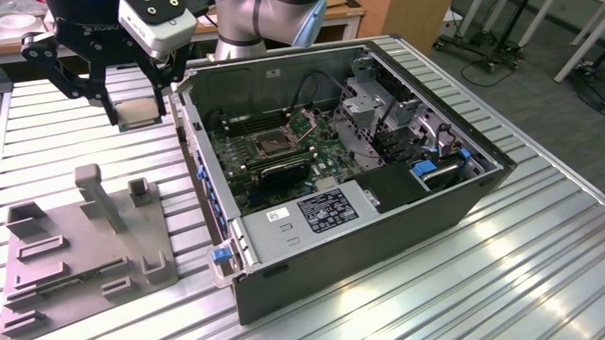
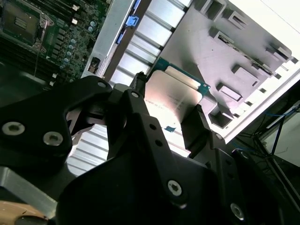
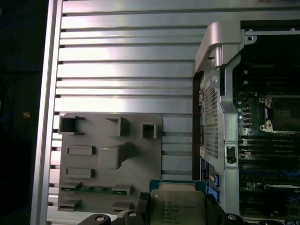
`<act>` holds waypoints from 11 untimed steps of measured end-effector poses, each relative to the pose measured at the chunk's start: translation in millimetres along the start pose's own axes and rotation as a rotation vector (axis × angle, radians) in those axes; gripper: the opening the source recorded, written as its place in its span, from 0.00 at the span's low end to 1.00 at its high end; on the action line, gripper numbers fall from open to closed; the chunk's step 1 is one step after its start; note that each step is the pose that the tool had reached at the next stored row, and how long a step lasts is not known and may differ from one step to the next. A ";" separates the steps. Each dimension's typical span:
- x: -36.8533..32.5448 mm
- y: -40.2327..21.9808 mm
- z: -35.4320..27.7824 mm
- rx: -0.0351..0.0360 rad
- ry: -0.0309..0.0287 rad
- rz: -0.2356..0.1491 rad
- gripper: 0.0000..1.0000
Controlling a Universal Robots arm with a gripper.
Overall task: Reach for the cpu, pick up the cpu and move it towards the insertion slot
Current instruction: 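Pick up the cpu and move it towards the insertion slot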
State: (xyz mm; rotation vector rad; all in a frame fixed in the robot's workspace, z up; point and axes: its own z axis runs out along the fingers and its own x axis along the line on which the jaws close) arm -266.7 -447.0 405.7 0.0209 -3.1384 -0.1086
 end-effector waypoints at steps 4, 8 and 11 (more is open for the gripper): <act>-6.1 -0.1 0.0 0.0000 0.0000 0.000 0.55; -10.4 -0.2 0.0 0.0000 0.0000 0.000 0.55; -14.5 -0.2 0.0 0.0000 -0.0001 0.000 0.55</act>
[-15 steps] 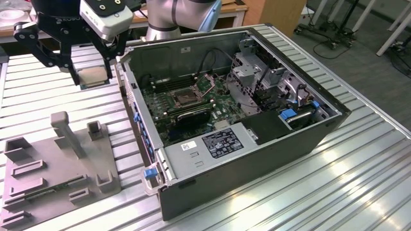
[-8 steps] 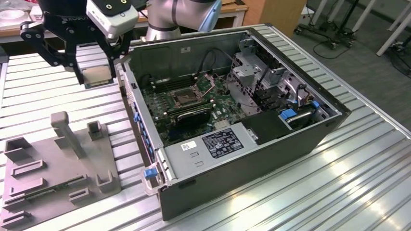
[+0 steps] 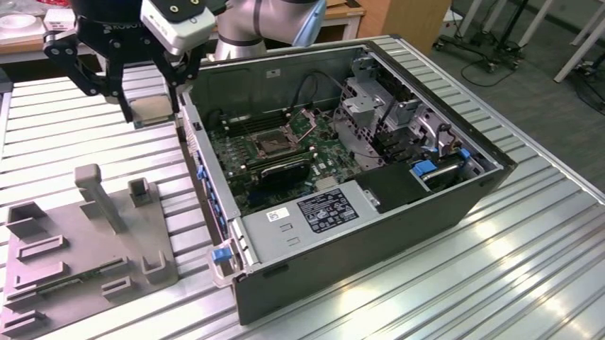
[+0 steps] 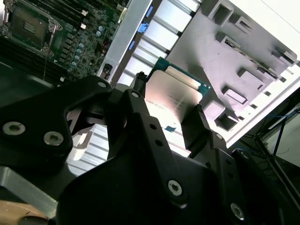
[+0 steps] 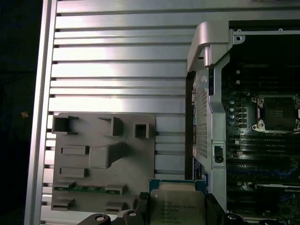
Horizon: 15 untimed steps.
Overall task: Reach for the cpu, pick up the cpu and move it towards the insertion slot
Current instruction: 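Pick up the cpu and move it towards the insertion slot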
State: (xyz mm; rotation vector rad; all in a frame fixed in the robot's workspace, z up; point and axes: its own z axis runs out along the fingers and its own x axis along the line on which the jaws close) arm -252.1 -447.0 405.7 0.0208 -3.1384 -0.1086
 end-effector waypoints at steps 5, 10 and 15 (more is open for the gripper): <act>-4.7 -0.1 0.0 0.0000 0.0000 0.000 0.55; -6.8 -0.1 0.0 0.0000 0.0000 0.000 0.55; -7.5 -0.1 0.0 0.0000 0.0000 0.000 0.55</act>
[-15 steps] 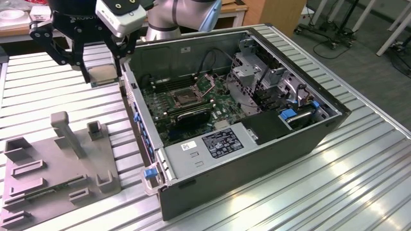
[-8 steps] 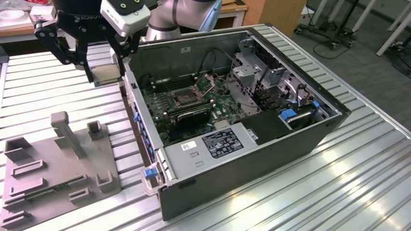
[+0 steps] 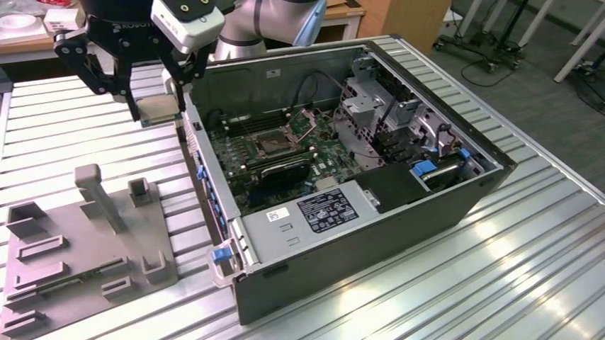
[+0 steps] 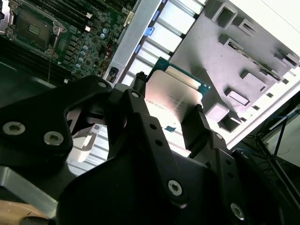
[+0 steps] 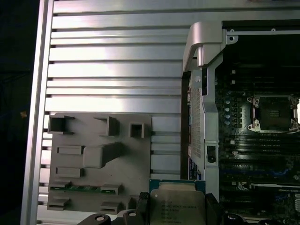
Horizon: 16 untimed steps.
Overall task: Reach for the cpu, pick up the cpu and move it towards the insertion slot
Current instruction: 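Pick up the cpu and move it towards the insertion slot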
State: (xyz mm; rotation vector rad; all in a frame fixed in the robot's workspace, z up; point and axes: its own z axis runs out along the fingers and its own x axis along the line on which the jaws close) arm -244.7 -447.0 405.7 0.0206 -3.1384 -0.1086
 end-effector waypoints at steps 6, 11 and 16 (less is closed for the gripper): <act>0.9 0.0 0.0 0.0000 0.0000 0.000 0.55; 0.3 0.0 0.0 0.0051 0.0000 0.000 0.55; -5.6 -0.1 0.1 0.0070 -0.0016 0.000 0.55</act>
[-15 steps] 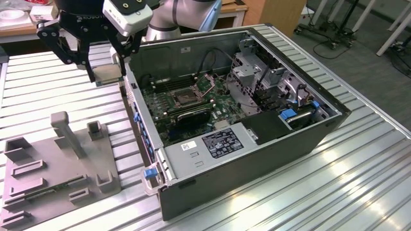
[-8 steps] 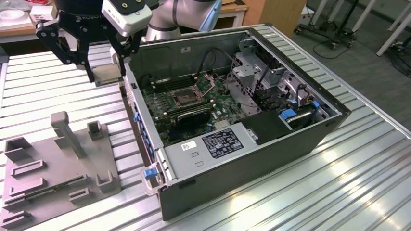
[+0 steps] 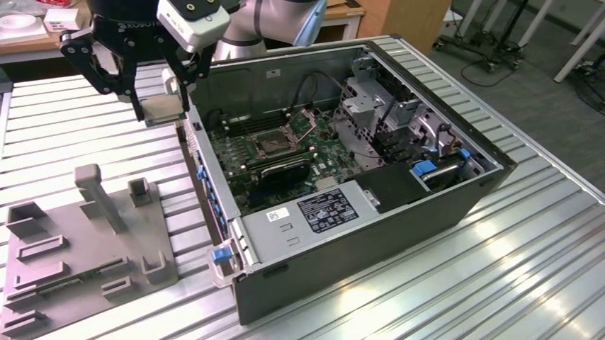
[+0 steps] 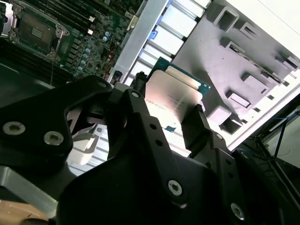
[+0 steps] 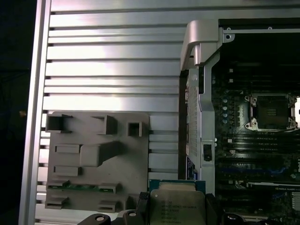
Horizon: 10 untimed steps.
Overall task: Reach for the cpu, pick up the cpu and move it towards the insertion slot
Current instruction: 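Pick up the cpu and move it towards the insertion slot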
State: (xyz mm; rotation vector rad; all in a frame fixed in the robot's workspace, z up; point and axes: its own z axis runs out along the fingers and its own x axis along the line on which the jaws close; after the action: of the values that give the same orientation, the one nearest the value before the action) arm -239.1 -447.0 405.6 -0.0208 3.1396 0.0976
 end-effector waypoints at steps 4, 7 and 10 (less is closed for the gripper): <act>-4.8 0.0 0.2 0.0004 -0.0054 0.000 0.55; -6.6 -0.1 0.2 0.0005 -0.0081 0.000 0.55; -6.2 -0.1 0.2 0.0006 -0.0081 -0.001 0.55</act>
State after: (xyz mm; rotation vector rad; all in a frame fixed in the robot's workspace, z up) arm -232.9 -446.9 405.3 -0.0212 3.1315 0.0965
